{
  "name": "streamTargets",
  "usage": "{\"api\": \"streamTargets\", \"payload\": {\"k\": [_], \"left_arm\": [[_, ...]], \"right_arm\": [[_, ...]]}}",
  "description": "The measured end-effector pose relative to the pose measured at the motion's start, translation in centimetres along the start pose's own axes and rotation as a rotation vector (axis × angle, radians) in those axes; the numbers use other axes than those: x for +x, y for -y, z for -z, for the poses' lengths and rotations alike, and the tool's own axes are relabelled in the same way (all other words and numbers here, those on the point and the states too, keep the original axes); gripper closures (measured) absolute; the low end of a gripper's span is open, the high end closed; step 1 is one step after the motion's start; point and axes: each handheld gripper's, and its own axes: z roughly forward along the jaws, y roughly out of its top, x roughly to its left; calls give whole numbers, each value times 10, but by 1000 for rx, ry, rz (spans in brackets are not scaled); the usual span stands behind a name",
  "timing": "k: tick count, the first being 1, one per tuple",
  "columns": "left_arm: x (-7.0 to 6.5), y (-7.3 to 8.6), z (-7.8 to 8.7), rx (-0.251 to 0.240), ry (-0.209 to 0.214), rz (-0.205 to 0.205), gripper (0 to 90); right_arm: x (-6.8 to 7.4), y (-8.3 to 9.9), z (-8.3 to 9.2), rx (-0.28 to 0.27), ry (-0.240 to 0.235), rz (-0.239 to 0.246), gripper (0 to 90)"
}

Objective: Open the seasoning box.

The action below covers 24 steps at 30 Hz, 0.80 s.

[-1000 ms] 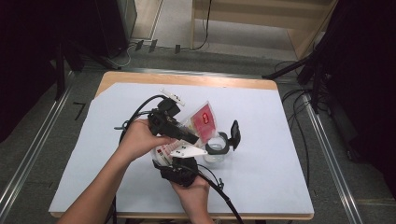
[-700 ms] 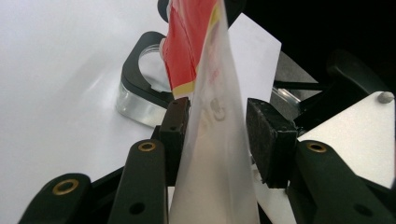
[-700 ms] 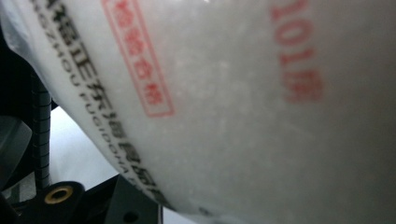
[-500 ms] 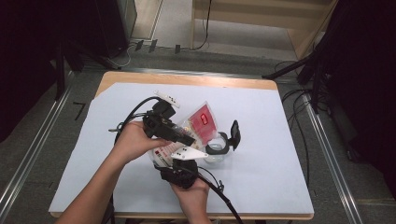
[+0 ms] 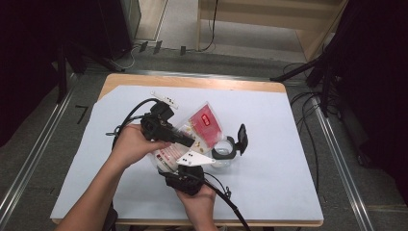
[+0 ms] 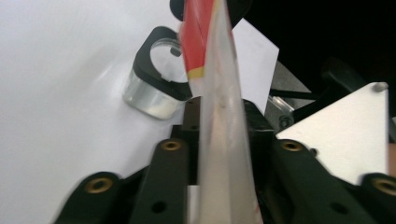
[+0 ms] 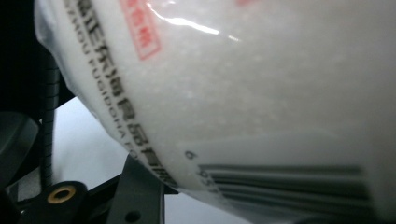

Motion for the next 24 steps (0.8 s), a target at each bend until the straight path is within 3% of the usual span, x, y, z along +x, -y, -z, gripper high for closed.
{"api": "streamTargets", "payload": {"k": [4,10,13,17,24], "left_arm": [[-2,-3,-5,6,-18,14,823],[-5,-12,-9,7,-29,56,814],[-6,-16,-10,1,-25,58,806],[-8,-24,-14,14,-15,37,808],[-9,-29,-17,26,-4,38,771]], "right_arm": [[0,-2,-1,10,-29,0,606],[9,-7,-5,39,2,75,572],[8,-10,-3,34,5,63,605],[10,-13,-1,29,44,66,613],[6,-12,1,31,40,11,618]]}}
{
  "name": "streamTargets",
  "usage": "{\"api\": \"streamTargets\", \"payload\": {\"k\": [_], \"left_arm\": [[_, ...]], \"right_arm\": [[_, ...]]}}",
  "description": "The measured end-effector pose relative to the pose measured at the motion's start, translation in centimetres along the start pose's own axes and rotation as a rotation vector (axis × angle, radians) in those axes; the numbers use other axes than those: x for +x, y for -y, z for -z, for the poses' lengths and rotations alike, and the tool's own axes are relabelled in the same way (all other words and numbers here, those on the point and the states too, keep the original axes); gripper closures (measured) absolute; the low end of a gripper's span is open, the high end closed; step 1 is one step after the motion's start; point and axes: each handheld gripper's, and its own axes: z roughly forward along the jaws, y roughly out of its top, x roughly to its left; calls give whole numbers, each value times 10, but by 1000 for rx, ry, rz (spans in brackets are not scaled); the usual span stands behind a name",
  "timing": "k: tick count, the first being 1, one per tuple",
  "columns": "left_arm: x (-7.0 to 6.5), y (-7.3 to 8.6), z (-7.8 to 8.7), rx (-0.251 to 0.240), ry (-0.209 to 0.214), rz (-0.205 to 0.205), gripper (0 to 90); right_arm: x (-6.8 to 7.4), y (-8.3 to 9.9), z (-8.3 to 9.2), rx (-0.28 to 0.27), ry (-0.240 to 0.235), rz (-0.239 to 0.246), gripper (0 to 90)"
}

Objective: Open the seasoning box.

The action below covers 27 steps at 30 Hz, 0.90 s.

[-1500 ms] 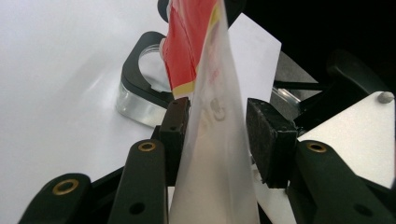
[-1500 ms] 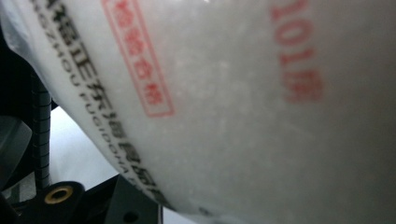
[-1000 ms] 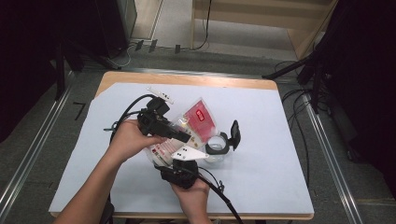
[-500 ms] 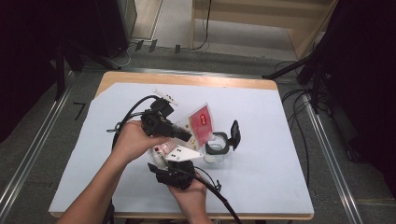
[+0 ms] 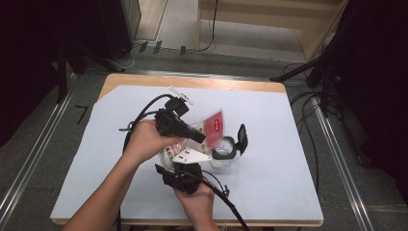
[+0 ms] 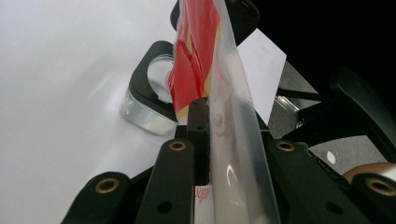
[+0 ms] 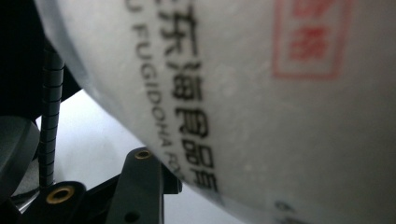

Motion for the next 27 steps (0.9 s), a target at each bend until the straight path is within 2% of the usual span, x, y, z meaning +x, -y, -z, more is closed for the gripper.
{"api": "streamTargets", "payload": {"k": [6,12,14,17,24,27], "left_arm": [[-4,2,7,-29,-3,-10,672],[-3,7,15,-16,-22,-7,630],[-2,8,17,-21,-29,-6,667],[-2,9,16,-25,-30,-10,795],[-7,2,14,-43,-56,-6,817],[-8,-1,12,-56,-43,-3,819]], "right_arm": [[-4,1,1,-23,-5,-38,619],[-5,3,1,-24,-11,-51,619],[-5,3,1,-25,-11,-49,620],[-3,2,2,-28,-20,-24,620],[-4,-2,4,-32,-28,5,604],[0,-4,5,-36,-25,28,571]]}}
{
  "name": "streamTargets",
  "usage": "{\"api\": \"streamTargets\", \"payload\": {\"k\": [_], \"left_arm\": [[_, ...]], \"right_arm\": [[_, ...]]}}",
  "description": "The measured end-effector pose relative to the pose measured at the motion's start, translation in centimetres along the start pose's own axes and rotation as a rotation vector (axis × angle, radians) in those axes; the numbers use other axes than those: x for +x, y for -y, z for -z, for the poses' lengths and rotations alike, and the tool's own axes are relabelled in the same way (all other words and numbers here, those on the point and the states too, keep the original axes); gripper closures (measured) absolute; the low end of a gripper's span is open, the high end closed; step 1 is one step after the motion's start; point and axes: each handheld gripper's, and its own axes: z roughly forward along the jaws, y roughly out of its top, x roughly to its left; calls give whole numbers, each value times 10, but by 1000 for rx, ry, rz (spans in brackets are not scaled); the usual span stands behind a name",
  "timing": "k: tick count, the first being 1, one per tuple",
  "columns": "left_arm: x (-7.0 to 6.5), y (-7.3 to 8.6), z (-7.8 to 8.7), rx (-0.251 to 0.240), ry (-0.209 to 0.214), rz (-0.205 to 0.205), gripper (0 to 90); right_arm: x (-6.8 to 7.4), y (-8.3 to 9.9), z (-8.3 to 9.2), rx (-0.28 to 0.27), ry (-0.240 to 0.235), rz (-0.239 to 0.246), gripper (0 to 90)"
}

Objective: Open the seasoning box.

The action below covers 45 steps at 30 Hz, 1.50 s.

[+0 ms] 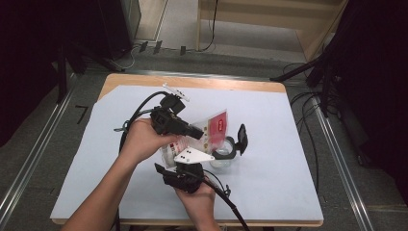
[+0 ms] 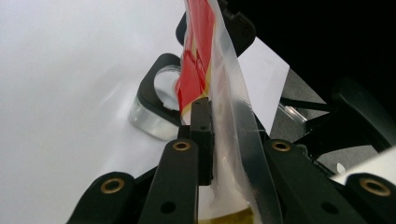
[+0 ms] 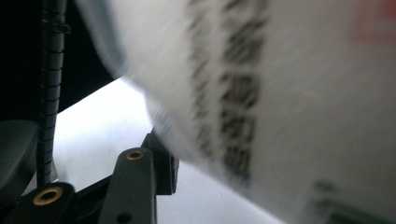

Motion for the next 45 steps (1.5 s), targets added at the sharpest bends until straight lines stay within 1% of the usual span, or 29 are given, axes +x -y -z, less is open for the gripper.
{"api": "streamTargets", "payload": {"k": [1,3,4,7,8,12,13,14,15,18,21,24,29,33,40,42,45], "left_arm": [[0,-1,0,-1,0,0,820],[-1,-3,-1,6,-7,3,820],[-2,-5,-1,7,-11,2,821],[-5,-8,-2,10,-19,-2,817],[-5,-9,-3,8,-25,-1,816],[-4,-12,-2,13,-18,1,808],[-3,-13,-3,9,-11,3,810],[-3,-13,-3,10,-14,4,812],[-4,-12,-3,14,-24,-6,815],[-5,-9,-2,7,-33,-13,819],[-4,-6,-1,-1,-28,-9,821],[-5,-3,1,-7,-36,-11,824],[-6,-3,3,-18,-39,-11,830],[-7,-2,2,-10,-48,-13,833],[-6,-2,2,-7,-45,-14,833],[-6,-2,2,-12,-41,-10,836],[-5,-2,3,-4,-33,-5,836]], "right_arm": [[1,-1,0,-3,4,11,577],[2,-2,1,-8,10,13,602],[2,-3,2,-8,11,8,623],[-1,-6,2,-9,12,-22,627],[-2,-6,2,-12,9,-25,627],[-3,-10,2,-19,-4,-48,625],[-4,-10,2,-20,-5,-45,617],[-4,-10,3,-19,-6,-43,617],[-4,-10,3,-15,-5,-43,618],[-4,-9,2,-5,-1,-40,627],[-2,-8,1,1,5,-34,627],[-1,-7,-1,10,5,-18,628],[1,-9,0,8,3,-16,626],[1,-9,0,11,2,-18,627],[1,-9,0,15,-1,-22,627],[1,-9,-1,16,-1,-21,627],[2,-9,-1,16,-1,-18,627]]}}
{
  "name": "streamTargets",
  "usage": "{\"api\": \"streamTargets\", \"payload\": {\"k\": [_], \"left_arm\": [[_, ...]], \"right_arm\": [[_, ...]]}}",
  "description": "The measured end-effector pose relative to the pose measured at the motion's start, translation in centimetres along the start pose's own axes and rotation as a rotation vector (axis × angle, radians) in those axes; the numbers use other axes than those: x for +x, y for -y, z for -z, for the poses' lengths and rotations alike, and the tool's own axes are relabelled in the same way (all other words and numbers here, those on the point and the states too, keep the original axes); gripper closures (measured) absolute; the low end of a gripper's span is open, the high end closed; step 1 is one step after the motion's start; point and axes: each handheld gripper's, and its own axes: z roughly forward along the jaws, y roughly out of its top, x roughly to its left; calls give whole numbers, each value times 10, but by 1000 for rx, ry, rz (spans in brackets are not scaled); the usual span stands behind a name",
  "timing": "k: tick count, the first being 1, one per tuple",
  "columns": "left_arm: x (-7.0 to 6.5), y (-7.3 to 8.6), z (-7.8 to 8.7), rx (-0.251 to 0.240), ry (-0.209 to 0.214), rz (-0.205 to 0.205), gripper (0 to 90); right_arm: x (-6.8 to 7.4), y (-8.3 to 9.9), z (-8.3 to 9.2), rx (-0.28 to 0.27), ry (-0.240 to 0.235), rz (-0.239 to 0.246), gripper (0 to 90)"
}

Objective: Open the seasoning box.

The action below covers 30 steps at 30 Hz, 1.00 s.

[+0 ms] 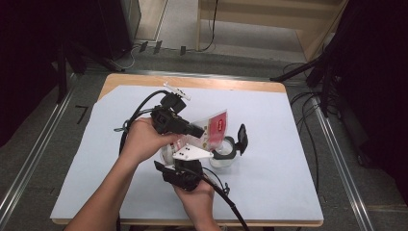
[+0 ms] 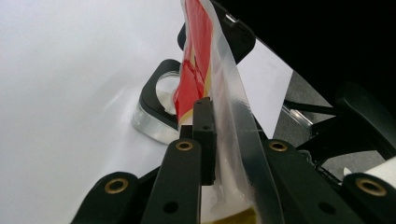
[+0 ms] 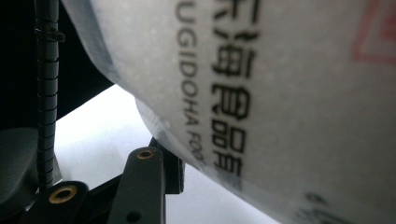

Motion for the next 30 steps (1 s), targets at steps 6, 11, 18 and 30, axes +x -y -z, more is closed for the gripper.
{"api": "streamTargets", "payload": {"k": [6,11,18,30], "left_arm": [[1,0,-1,1,2,1,835],[0,1,-1,-5,4,-3,832],[-1,0,-2,5,3,-1,831],[0,1,-3,3,4,1,830]], "right_arm": [[0,1,-1,1,-7,-7,626],[0,0,0,0,-4,-1,627],[1,1,0,0,-12,-5,626],[2,2,-1,5,-8,5,626]]}}
